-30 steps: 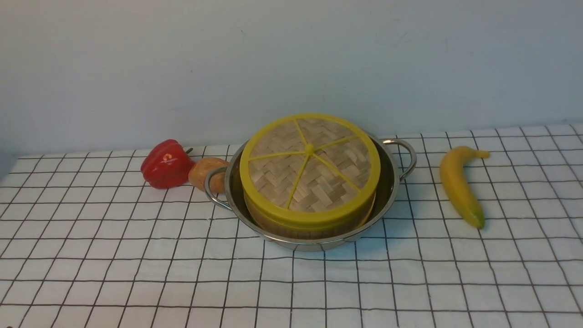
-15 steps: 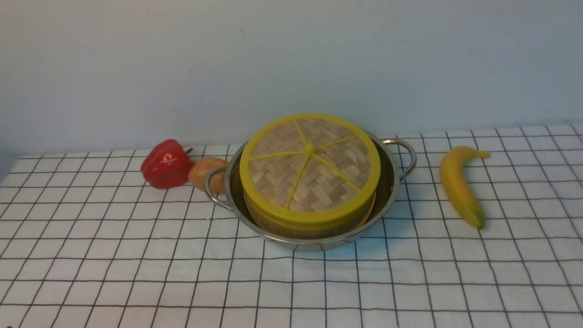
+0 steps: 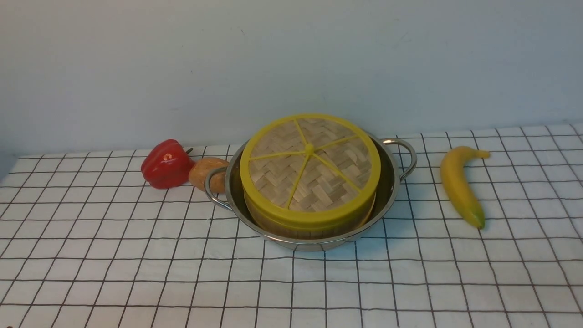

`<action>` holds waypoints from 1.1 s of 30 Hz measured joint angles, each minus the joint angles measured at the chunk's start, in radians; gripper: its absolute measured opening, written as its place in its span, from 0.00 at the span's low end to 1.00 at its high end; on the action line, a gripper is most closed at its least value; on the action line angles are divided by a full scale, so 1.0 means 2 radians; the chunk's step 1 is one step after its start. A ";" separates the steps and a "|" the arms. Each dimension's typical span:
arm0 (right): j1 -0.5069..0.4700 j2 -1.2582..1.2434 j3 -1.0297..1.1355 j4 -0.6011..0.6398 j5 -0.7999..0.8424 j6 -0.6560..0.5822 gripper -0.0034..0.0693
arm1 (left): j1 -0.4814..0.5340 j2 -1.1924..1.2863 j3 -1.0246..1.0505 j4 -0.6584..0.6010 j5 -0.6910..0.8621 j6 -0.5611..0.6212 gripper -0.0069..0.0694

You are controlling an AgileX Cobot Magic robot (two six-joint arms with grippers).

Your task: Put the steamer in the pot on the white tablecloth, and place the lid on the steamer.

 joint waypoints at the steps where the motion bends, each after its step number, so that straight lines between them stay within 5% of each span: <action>1: 0.003 -0.008 0.009 0.000 -0.009 0.002 0.38 | 0.000 0.000 0.000 0.000 0.000 0.000 0.41; 33: 0.010 -0.014 0.049 0.001 0.022 0.038 0.38 | 0.000 -0.001 0.000 0.001 0.000 0.000 0.41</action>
